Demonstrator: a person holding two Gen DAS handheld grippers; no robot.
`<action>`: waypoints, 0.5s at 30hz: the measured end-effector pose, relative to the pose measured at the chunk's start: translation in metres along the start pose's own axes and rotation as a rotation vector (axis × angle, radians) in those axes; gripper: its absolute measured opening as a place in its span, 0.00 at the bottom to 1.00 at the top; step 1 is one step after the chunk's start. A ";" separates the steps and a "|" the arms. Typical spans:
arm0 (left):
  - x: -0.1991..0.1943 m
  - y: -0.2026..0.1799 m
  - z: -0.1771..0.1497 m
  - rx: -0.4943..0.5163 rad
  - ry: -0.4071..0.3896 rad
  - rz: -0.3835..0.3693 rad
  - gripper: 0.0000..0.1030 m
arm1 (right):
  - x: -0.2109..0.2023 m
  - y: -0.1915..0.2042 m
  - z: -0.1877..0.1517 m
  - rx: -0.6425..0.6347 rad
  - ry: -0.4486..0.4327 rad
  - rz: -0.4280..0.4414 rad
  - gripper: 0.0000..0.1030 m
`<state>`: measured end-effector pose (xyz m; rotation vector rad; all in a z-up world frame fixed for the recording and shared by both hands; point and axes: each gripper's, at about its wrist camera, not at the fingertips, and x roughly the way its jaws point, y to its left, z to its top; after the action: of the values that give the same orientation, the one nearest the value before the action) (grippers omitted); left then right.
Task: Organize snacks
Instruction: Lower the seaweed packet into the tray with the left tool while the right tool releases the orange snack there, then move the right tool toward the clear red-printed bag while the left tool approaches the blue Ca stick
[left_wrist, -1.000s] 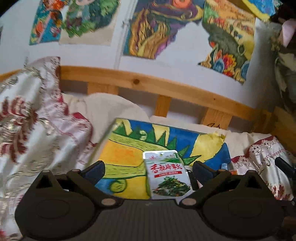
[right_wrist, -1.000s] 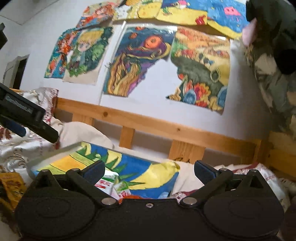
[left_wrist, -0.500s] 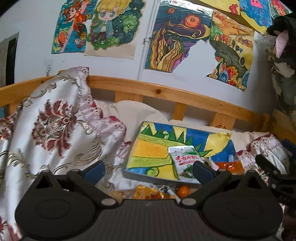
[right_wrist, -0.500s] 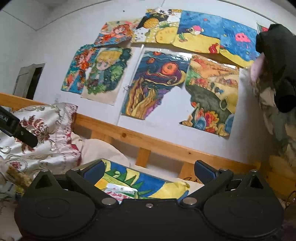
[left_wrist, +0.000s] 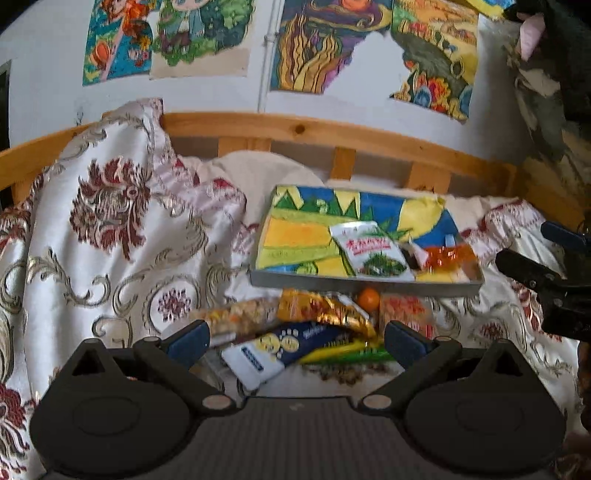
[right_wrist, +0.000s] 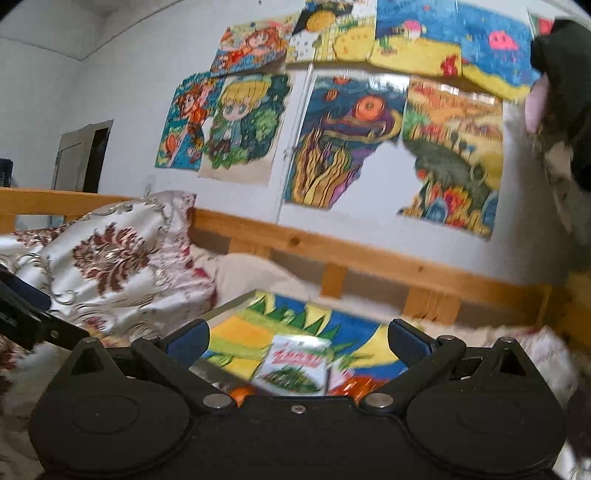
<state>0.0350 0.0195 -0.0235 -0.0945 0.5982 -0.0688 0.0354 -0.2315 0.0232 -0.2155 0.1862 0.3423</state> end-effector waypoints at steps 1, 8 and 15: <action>0.001 0.000 -0.002 -0.004 0.012 0.000 1.00 | -0.001 0.003 -0.001 0.014 0.026 0.014 0.99; 0.006 0.002 -0.010 -0.011 0.085 0.018 0.99 | 0.002 0.022 -0.012 0.048 0.170 0.102 0.99; 0.013 0.004 -0.014 -0.016 0.135 0.055 0.99 | 0.011 0.027 -0.020 0.066 0.266 0.113 0.99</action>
<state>0.0376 0.0210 -0.0428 -0.0890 0.7354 -0.0175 0.0334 -0.2075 -0.0032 -0.1852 0.4725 0.4191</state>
